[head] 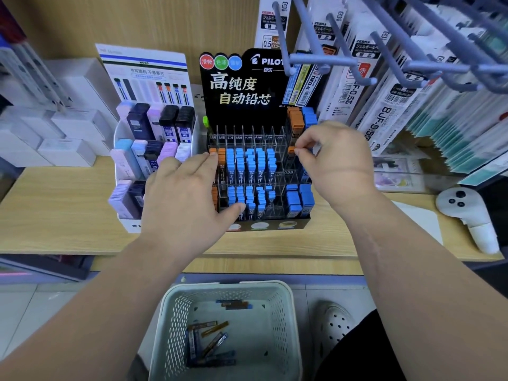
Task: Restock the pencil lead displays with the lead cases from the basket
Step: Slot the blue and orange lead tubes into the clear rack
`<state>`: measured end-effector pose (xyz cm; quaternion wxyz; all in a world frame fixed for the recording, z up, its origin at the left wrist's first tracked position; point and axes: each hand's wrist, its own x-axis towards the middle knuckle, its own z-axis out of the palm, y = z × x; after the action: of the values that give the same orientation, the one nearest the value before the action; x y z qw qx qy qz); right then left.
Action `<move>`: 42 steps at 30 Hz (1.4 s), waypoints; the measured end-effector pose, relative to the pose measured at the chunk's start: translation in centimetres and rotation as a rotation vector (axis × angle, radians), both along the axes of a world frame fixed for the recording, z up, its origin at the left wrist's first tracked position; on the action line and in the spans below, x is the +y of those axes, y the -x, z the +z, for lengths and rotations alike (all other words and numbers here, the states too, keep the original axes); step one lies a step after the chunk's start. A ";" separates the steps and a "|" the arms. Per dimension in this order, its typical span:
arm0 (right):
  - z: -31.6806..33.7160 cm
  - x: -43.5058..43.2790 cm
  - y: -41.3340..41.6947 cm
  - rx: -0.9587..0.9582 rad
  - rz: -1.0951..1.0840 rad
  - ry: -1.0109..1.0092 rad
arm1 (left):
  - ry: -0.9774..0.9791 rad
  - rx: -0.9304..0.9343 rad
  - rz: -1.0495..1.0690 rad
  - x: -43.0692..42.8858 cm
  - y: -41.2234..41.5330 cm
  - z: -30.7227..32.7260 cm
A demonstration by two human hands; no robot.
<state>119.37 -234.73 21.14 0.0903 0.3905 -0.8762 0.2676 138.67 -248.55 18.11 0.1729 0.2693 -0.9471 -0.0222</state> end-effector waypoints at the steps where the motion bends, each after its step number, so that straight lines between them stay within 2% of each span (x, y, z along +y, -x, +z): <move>1: 0.0 -0.1 0.0 0.001 -0.009 -0.006 | 0.002 0.001 -0.002 0.0 0.0 0.0; 6: 0.2 -0.1 -0.1 -0.005 -0.021 -0.032 | -0.008 -0.008 -0.011 -0.3 -0.2 0.0; 9: 0.9 0.5 -0.9 0.035 0.001 0.051 | 0.000 0.008 -0.008 -0.2 -0.9 0.6; 13: 1.0 1.7 -3.4 0.033 0.173 0.216 | 0.000 0.096 -0.011 -0.3 -3.2 1.5; 16: -0.7 2.7 -6.5 -0.104 0.368 0.159 | -0.045 0.168 -0.039 -0.7 -6.2 1.3; 19: -3.9 3.9 -9.3 -0.262 0.583 -0.085 | -0.079 0.202 -0.045 -0.9 -9.5 0.3; 23: -10.0 5.0 -11.2 -0.504 0.716 -0.691 | -0.244 0.157 0.062 -0.9 -13.6 -2.9; 25: -13.3 5.1 -11.9 -0.599 0.743 -0.901 | -0.396 0.045 0.175 -0.9 -15.4 -5.1; 29: -19.4 4.5 -12.5 -0.700 0.698 -1.152 | -0.833 -0.357 0.380 -0.5 -18.4 -9.8; 31: -22.5 4.2 -13.0 -0.766 0.628 -1.157 | -0.953 -0.512 0.398 -0.1 -19.7 -12.5; 33: -25.8 4.2 -13.7 -0.858 0.530 -1.130 | -0.947 -0.643 0.382 0.2 -20.7 -15.3; 35: -28.8 4.1 -14.7 -0.949 0.444 -1.107 | -0.934 -0.677 0.417 0.2 -21.0 -18.0; 37: -30.8 4.4 -15.7 -0.946 0.374 -1.039 | -0.960 -0.606 0.427 0.7 -20.9 -19.9; 42: -33.7 4.0 -17.1 -0.803 0.292 -0.880 | -1.131 -0.266 0.473 2.1 -19.7 -22.7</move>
<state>136.48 -230.77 -12.53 -0.4541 0.3757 -0.8077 0.0165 158.42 -246.46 -4.63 -0.1153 0.5218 -0.7170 -0.4476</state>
